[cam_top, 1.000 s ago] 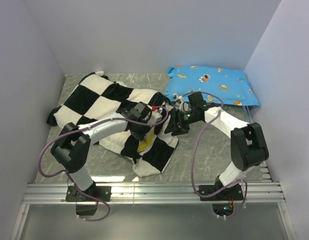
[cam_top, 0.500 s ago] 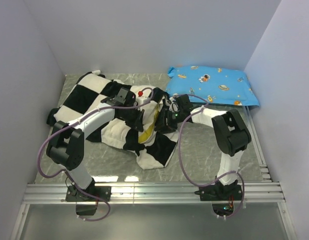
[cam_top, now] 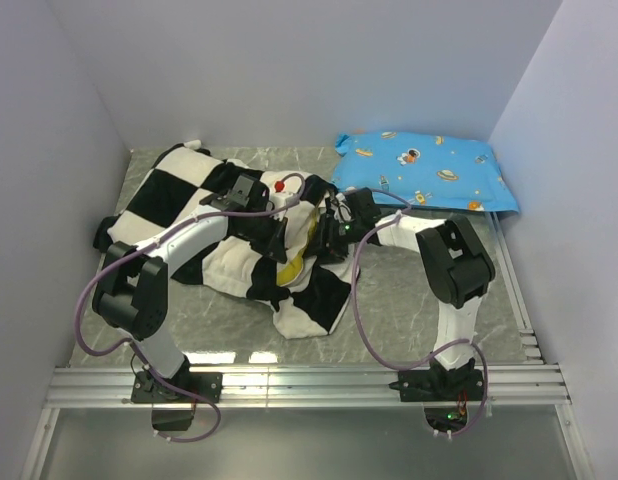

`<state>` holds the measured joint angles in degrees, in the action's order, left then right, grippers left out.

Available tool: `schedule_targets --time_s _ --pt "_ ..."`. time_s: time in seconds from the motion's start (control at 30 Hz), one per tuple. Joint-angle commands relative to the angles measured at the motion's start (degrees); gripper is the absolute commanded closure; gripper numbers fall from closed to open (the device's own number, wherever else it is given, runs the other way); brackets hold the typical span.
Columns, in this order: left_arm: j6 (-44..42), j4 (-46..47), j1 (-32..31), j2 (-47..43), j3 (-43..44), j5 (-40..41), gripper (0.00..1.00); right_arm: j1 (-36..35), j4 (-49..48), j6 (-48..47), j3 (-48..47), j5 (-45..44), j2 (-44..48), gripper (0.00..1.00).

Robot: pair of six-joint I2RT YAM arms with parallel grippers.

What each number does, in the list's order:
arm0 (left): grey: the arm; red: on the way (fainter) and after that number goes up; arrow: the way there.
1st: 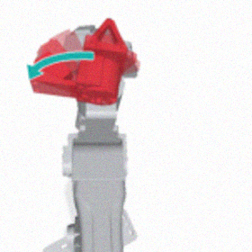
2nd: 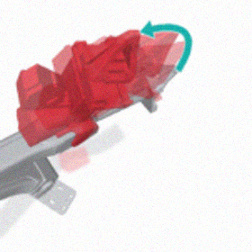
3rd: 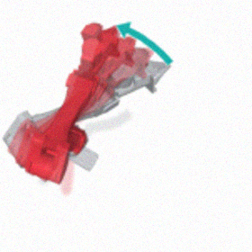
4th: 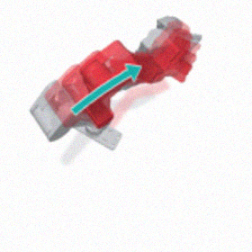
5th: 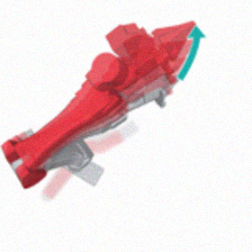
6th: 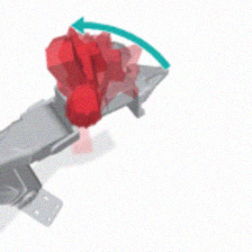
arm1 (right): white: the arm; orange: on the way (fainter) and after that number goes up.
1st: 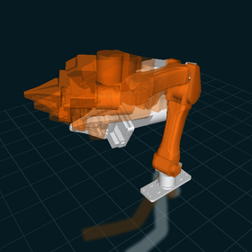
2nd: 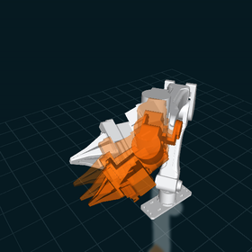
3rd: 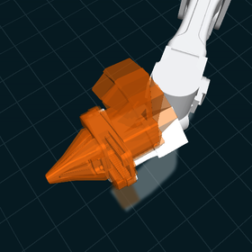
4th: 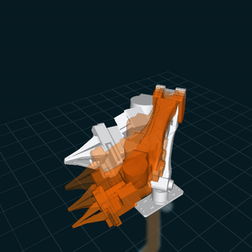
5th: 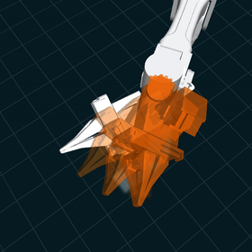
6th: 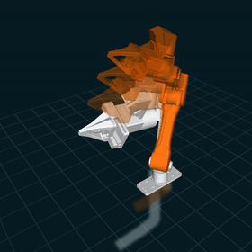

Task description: Put the pillow into the pillowcase

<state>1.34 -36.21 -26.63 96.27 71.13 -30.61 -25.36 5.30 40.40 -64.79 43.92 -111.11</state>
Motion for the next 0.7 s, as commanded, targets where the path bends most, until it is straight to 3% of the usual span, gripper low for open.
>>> schedule_targets --time_s 0.0,0.1,0.2,0.23,0.33,0.57,0.67 --pt "1.2 2.9 0.4 -0.6 1.5 -4.5 1.0 -1.7 1.0 0.0 -4.9 -3.1 -3.8 0.45" --pt "2.1 3.0 1.6 -0.9 1.9 -5.9 1.0 -2.2 2.5 -0.8 -6.2 -5.2 -5.6 0.5" --pt "2.5 3.0 2.6 -0.5 2.4 -7.1 1.0 -2.1 3.5 -1.6 -6.4 -5.9 -6.7 0.65" --pt "2.7 3.1 3.2 -0.4 2.7 -7.2 1.0 -1.7 3.8 -2.3 -6.3 -5.0 -6.8 0.82" --pt "3.1 3.1 4.5 0.8 3.0 -6.3 1.0 0.1 7.1 -5.2 -5.3 -2.7 -4.5 1.0" --pt "8.6 9.9 4.9 3.2 1.3 -1.9 1.0 3.2 9.3 -13.3 -0.1 10.0 10.7 1.0" --pt "11.9 13.9 2.8 6.1 2.2 -0.4 1.0 2.8 2.3 -8.5 1.4 16.8 15.3 1.0"
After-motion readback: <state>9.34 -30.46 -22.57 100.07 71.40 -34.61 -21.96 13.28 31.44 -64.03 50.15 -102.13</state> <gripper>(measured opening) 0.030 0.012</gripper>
